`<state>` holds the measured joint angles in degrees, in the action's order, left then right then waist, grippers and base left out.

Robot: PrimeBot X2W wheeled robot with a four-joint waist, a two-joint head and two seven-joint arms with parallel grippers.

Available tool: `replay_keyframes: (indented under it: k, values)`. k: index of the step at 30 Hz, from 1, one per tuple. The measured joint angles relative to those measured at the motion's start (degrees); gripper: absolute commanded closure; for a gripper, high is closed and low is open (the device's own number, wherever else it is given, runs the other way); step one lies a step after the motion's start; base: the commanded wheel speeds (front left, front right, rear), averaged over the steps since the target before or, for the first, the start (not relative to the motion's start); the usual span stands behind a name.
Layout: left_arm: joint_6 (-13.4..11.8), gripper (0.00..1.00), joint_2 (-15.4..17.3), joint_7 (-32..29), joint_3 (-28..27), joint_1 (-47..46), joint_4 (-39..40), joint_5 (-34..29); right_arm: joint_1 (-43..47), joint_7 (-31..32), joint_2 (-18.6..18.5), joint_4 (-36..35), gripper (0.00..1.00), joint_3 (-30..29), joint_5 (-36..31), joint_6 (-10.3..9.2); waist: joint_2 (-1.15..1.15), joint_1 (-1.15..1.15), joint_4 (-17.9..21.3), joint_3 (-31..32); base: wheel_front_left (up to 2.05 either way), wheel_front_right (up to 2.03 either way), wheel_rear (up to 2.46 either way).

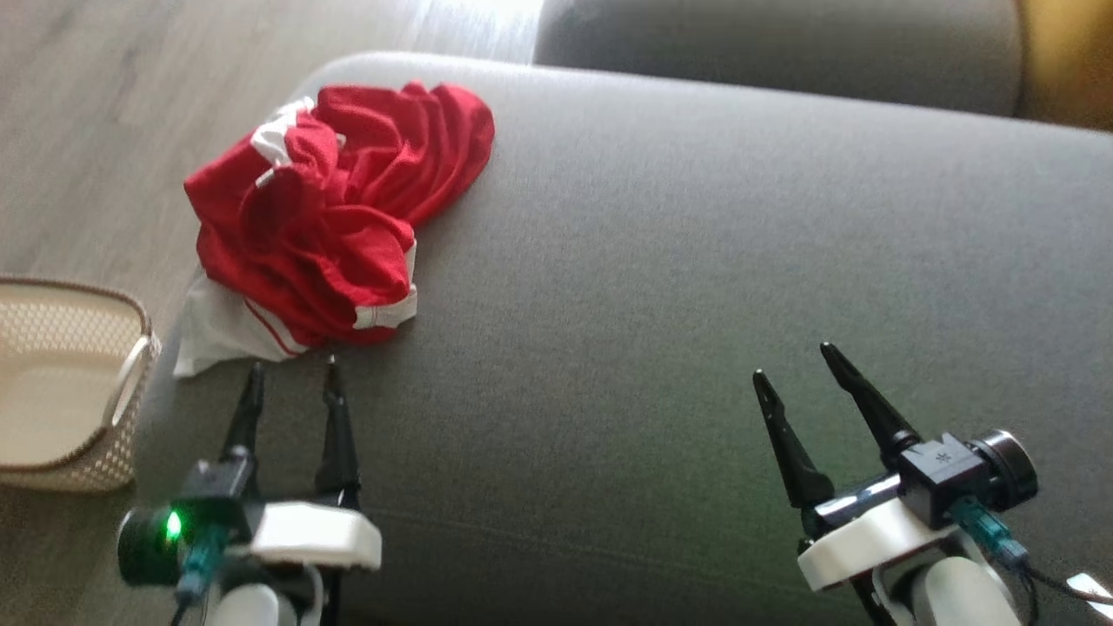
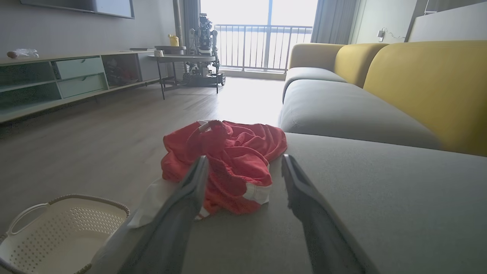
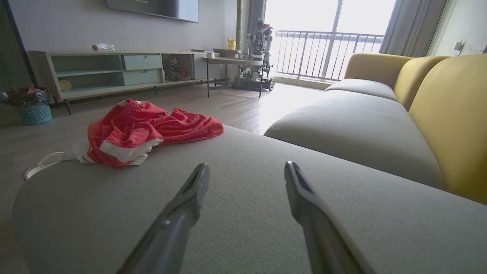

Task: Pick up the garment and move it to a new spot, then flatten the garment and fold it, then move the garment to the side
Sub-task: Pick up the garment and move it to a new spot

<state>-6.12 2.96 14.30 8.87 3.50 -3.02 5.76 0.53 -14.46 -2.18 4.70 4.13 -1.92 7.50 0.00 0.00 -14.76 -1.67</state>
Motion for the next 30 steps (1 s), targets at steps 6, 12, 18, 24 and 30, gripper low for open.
replay_keyframes:
  k: [6, 12, 18, 24, 30]
  values:
    - [-0.6, 0.00, -0.2, 0.0, 2.0, -7.1, -2.6, 0.7, -2.8, 0.0, 0.0, -1.1, 0.00, -0.6, -1.8, 0.00, 0.00, 0.01, 0.1, -4.9, 0.00, 0.00, 0.00]
    - [-0.5, 0.00, -0.5, 0.0, 3.5, -14.9, -8.6, 1.3, -6.0, 0.0, -0.1, -2.0, 0.00, -1.9, -3.2, 0.00, 0.00, 0.01, 1.0, -10.6, 0.00, 0.00, 0.00]
    - [-0.5, 0.00, -0.8, 0.0, 3.4, -22.8, -16.7, 1.3, -7.5, 0.0, -0.1, -2.6, 0.00, -2.2, -4.2, 0.00, 0.00, 0.01, 2.0, -15.6, 0.00, 0.00, 0.00]
    - [-1.5, 0.00, -1.2, 0.0, 3.0, -28.4, -24.0, 2.1, -9.7, 0.0, -0.3, -2.9, 0.00, -2.3, -4.9, 0.00, 0.00, 0.01, 3.1, -19.3, 0.00, 0.00, 0.00]
    - [-1.3, 0.00, -1.3, 0.0, 3.3, -33.0, -29.6, 4.9, -10.6, 0.0, -0.3, -3.2, 0.00, -2.7, -6.3, 0.00, 0.00, 0.01, 3.6, -22.4, 0.00, 0.00, 0.00]
